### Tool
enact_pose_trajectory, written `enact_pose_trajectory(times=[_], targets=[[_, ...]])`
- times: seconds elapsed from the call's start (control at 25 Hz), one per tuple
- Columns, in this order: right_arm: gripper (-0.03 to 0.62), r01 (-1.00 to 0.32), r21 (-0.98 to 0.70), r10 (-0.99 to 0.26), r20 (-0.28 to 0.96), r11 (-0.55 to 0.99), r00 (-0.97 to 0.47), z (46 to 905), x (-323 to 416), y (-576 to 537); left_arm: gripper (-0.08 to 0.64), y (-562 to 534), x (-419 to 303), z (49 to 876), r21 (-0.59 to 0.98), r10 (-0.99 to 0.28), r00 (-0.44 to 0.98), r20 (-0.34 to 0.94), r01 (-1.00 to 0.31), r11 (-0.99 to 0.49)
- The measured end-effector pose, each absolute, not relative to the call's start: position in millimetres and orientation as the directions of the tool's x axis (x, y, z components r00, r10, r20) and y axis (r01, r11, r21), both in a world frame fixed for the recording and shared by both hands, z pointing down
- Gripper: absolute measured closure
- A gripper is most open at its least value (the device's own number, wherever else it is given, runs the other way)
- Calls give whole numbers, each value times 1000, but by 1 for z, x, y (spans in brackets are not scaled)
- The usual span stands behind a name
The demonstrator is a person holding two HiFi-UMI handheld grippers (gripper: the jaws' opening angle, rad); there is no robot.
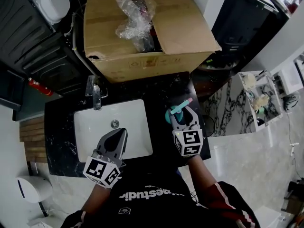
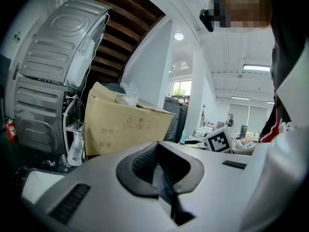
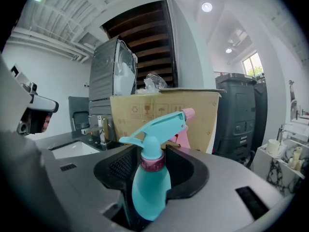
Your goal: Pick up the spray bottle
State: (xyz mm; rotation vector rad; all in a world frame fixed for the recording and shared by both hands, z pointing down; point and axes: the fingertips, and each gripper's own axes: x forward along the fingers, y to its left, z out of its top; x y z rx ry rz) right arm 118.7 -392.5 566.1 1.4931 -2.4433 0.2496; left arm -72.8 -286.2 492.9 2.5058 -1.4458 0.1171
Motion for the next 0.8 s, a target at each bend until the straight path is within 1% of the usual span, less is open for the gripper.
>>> enact_pose_trajectory(times=[0.2,0.48,0.8], targets=[[410,-895,-2,-853,299,447,-427,561,120,-392,545,-283,-76,489,162,-843,505,185,-862,-481],[413,-895,-13,-852,300,445,-428,561,120,-389,546,-277,-78,486,150,-842,510,178,-860,-489],[414,-895,-20,-859,269,447,-435,551,120,-381,545,-270,-81,480,141,-851,499,166,-866,-480]])
